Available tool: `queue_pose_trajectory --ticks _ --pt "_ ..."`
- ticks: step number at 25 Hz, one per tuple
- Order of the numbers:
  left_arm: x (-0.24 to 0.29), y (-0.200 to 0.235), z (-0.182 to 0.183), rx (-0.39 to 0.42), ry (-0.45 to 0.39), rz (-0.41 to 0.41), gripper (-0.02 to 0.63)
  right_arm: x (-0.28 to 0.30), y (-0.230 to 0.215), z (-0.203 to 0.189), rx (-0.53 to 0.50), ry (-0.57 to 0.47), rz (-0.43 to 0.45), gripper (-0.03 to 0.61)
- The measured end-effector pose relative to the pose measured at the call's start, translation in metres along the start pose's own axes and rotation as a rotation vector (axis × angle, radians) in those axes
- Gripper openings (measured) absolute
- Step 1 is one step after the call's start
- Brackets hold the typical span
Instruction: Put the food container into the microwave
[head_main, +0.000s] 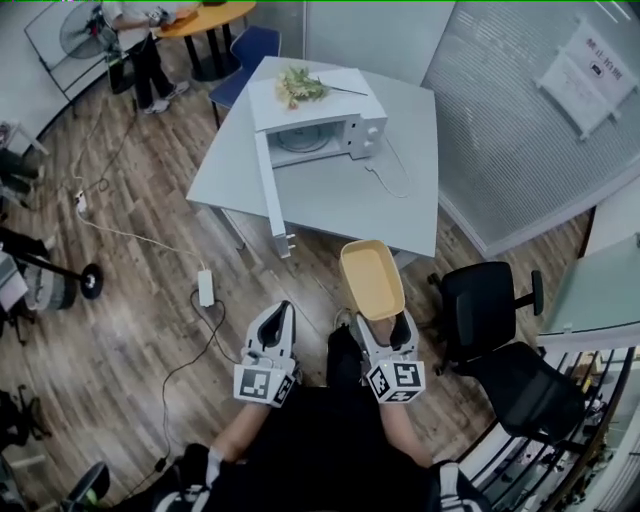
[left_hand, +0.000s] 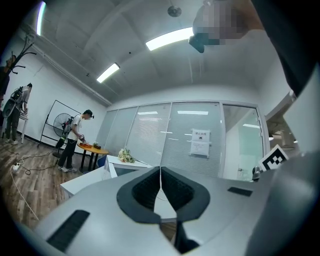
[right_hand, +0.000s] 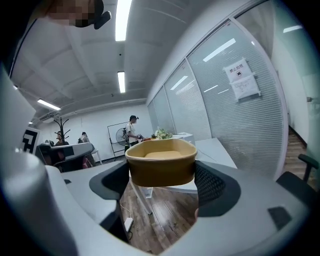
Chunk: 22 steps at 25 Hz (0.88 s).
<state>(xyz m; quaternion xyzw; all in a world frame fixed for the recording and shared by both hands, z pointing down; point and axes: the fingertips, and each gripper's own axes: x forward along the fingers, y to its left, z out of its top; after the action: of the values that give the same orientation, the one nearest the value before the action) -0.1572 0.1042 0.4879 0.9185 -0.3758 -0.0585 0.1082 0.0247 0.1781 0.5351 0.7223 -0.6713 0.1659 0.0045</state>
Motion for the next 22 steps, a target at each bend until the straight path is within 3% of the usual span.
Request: queue_pose_trajectory --ticks 12,22 --pt "0.199 0.004 0.016 0.047 -0.06 0.127 0.025 0.19 -0.114 0.06 -0.106 0.018 0.157 0.42" --pt "0.306 0.038 0.008 0.017 -0.067 0.175 0.025 0.345 -0.135 0.049 -0.119 0.124 0.246 0.42"
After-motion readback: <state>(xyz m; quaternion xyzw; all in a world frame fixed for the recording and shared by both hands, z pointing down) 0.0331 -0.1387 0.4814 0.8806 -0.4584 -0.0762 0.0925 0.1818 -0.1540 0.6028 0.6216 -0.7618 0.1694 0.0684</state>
